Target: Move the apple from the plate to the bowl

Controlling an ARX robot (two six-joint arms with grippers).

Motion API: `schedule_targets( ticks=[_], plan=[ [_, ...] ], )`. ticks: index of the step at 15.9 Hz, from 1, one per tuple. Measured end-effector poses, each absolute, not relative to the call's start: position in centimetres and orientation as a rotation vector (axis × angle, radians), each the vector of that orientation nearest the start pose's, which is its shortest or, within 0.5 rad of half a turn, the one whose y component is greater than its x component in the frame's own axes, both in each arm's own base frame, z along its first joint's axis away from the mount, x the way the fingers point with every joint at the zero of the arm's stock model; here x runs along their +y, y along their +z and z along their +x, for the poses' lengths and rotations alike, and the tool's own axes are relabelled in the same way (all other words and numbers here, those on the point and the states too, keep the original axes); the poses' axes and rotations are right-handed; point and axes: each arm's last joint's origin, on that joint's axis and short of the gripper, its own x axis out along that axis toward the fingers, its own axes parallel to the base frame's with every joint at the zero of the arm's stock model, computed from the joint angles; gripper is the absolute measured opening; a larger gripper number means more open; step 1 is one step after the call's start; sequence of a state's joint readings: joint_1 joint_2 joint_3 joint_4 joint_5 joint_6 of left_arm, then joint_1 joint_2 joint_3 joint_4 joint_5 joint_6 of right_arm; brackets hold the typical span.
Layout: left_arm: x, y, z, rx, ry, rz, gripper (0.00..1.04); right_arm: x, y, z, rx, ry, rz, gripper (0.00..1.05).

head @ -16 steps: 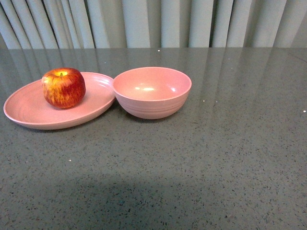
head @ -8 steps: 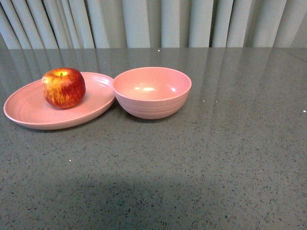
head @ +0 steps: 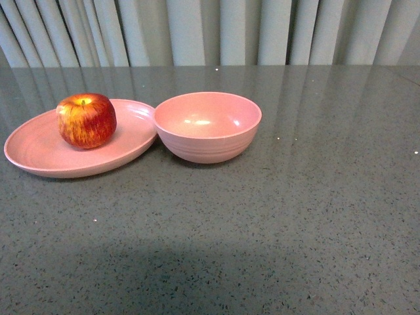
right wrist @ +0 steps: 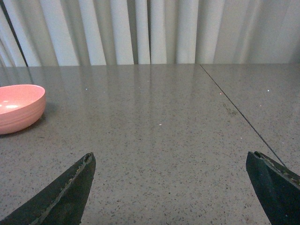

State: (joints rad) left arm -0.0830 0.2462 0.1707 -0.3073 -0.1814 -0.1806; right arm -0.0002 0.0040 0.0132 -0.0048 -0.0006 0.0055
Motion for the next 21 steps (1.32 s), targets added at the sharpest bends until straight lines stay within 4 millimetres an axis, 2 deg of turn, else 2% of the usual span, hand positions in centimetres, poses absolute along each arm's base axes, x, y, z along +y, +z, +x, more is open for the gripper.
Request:
schedule_targets(
  ticks=[2,3,4,6,7,12,15,18,21],
  plan=[
    [-0.3,18.6,10.8,0.325,0.110,-0.144,0.98,0.0,16.7,9.7,-0.004,0.000,0.006,0.98],
    [-0.1,19.6,12.1,0.303,0.075,-0.144,0.98,0.0,16.7,9.7,-0.005,0.000,0.006,0.98],
    [0.4,21.9,14.5,0.231,0.038,-0.115,0.98,0.0,16.7,9.7,-0.004,0.000,0.006,0.98],
    [0.4,23.7,17.3,0.207,-0.011,-0.075,0.98,0.0,16.7,9.7,-0.004,0.000,0.006,0.98],
    [0.1,24.5,19.4,0.217,-0.061,-0.051,0.98,0.0,16.7,9.7,-0.004,0.000,0.006,0.98],
    [-1.9,25.8,28.3,0.330,-0.154,0.030,0.98,0.0,16.7,9.7,-0.004,0.000,0.006,0.98],
    [-3.9,26.6,32.1,0.362,-0.183,0.074,0.98,0.0,16.7,9.7,-0.004,0.000,0.006,0.98],
    [-4.6,25.4,35.0,0.451,-0.155,0.106,0.98,0.0,16.7,9.7,-0.004,0.000,0.006,0.98],
    [-4.7,24.2,36.0,0.511,-0.153,0.106,0.98,0.0,16.7,9.7,-0.004,0.000,0.006,0.98]
  ],
)
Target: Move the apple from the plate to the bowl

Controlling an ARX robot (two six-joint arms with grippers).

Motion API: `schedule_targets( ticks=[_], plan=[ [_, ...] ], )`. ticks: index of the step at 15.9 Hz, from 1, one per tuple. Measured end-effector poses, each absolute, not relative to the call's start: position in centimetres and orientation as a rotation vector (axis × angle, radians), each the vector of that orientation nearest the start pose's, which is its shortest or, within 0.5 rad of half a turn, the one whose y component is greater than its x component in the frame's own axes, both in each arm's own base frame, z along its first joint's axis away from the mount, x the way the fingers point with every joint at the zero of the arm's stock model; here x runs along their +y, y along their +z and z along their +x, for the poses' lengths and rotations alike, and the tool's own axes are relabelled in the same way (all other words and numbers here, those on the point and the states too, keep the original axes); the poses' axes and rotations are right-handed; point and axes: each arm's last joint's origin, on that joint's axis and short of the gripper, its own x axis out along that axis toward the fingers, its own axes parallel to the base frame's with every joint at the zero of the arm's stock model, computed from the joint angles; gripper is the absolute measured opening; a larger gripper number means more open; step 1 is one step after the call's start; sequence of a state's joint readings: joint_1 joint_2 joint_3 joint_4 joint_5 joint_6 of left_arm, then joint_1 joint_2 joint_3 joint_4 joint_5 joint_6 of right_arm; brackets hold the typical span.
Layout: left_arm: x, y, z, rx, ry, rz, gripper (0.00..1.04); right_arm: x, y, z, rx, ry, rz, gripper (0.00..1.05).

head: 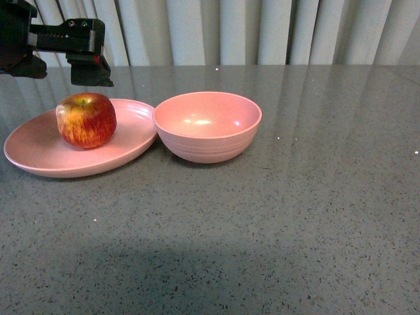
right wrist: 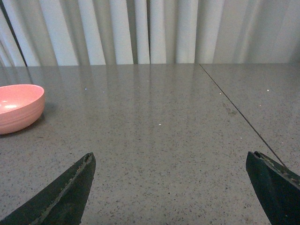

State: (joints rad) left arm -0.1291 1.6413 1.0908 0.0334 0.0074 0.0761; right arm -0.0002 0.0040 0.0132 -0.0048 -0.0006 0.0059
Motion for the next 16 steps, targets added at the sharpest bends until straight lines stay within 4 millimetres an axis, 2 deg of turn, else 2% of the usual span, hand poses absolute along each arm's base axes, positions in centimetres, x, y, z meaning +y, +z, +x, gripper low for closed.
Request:
schedule_targets(
  ticks=[5,13,14,15,16],
  plan=[
    [-4.8,22.1,37.0,0.596,-0.151,0.064,0.98,0.0,16.7,9.7,-0.005,0.000,0.006,0.98],
    [-4.4,20.0,37.7,0.650,-0.119,0.064,0.97,0.0,16.7,9.7,-0.004,0.000,0.006,0.98],
    [-4.4,20.0,37.7,0.649,-0.122,0.063,0.85,0.0,16.7,9.7,-0.004,0.000,0.006,0.98],
    [-4.4,20.0,37.7,0.649,-0.123,0.063,0.81,0.0,16.7,9.7,-0.004,0.000,0.006,0.98],
    [-4.4,20.0,37.7,0.650,-0.124,0.062,0.73,0.0,16.7,9.7,-0.004,0.000,0.006,0.98]
  ],
)
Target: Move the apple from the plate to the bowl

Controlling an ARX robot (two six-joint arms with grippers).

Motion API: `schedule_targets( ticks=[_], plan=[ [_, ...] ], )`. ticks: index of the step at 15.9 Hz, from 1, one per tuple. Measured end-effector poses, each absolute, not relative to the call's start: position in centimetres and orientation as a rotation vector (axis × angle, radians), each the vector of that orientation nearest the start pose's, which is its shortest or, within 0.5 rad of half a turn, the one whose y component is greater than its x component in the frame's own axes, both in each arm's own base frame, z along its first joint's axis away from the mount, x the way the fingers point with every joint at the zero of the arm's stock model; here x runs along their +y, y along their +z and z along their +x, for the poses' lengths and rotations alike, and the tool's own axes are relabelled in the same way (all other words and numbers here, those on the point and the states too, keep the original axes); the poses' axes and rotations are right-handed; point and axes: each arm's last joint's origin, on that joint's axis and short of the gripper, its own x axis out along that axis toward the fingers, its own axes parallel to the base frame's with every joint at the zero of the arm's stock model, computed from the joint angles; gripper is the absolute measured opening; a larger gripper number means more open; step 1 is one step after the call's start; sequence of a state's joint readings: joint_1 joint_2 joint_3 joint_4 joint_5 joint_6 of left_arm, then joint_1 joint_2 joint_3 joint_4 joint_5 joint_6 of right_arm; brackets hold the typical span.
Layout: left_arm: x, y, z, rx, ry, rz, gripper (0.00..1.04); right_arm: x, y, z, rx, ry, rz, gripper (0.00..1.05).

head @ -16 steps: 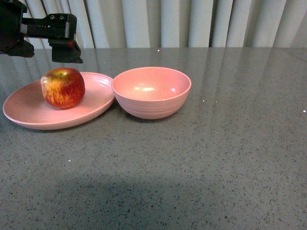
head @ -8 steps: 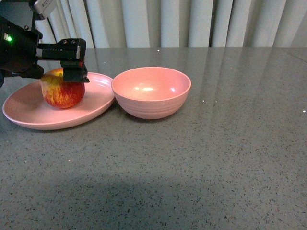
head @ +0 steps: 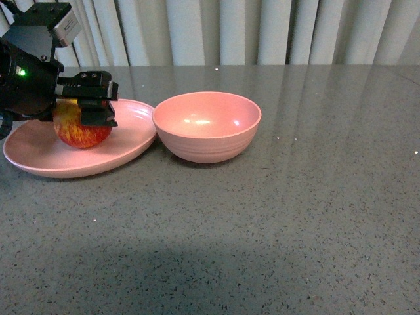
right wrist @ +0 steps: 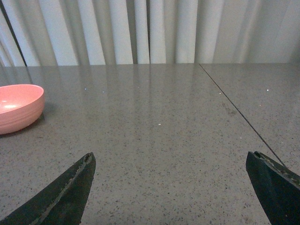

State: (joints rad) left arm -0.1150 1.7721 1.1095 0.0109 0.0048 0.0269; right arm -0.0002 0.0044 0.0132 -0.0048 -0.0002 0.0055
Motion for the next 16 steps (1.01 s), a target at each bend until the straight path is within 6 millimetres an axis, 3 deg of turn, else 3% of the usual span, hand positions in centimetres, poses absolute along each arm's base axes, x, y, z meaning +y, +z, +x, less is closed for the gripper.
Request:
schedule_targets(
  ticks=[6,8,10,13,16],
  plan=[
    [-4.1,20.4,37.5,0.658,-0.124,0.062,0.68,0.0,16.7,9.7,-0.004,0.000,0.006,0.98],
    [-3.8,21.4,37.2,0.637,-0.120,0.062,0.68,0.0,16.7,9.7,-0.004,0.000,0.006,0.98],
    [-3.9,23.8,36.5,0.574,-0.131,0.060,0.68,0.0,16.7,9.7,-0.004,0.000,0.006,0.98],
    [-6.1,28.8,35.2,0.439,-0.203,0.075,0.68,0.0,16.7,9.7,-0.004,0.000,0.006,0.98],
    [-9.3,30.0,34.3,0.419,-0.297,0.094,0.68,0.0,16.7,9.7,-0.004,0.000,0.006,0.98]
  ],
)
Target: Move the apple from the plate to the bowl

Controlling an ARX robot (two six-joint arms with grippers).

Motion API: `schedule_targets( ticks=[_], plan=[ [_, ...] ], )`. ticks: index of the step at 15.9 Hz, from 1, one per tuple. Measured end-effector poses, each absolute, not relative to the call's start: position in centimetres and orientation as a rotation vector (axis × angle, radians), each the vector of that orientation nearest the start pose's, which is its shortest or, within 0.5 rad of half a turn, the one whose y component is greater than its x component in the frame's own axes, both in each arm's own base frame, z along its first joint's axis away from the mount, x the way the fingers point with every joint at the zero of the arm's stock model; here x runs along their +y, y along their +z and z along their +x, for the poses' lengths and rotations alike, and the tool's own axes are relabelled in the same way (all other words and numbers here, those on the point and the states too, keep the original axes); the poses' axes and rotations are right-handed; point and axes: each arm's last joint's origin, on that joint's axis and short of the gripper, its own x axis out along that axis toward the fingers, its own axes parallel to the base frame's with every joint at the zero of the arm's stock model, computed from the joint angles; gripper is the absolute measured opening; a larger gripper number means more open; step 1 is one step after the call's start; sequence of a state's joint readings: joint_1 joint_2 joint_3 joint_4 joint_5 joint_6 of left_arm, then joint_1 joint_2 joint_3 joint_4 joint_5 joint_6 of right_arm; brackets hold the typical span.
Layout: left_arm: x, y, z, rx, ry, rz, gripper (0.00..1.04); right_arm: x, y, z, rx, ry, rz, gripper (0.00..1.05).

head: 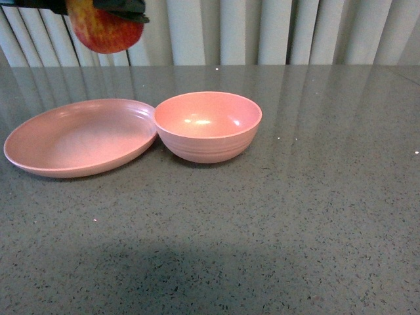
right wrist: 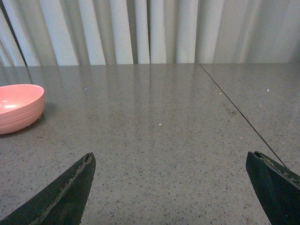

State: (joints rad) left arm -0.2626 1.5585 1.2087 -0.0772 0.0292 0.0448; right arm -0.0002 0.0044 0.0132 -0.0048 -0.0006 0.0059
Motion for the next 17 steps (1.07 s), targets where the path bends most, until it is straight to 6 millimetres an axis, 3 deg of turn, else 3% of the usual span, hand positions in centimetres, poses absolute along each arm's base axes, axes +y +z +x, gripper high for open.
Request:
schedule_targets(
  ticks=[1,2,3,6,17],
  plan=[
    [-12.8,31.0,33.7,0.385,-0.380,0.101,0.68,0.0,16.7,9.7,-0.004,0.000,0.006,0.98],
    [-15.5,29.5,34.2,0.416,-0.431,0.110,0.68,0.0,16.7,9.7,-0.005,0.000,0.006,0.98],
    [-16.1,28.3,34.7,0.443,-0.435,0.116,0.68,0.0,16.7,9.7,-0.004,0.000,0.006,0.98],
    [-16.9,26.3,35.5,0.489,-0.428,0.112,0.68,0.0,16.7,9.7,-0.004,0.000,0.006,0.98],
    [-17.8,22.8,36.9,0.563,-0.427,0.102,0.68,0.0,16.7,9.7,-0.004,0.000,0.006,0.98]
  ],
)
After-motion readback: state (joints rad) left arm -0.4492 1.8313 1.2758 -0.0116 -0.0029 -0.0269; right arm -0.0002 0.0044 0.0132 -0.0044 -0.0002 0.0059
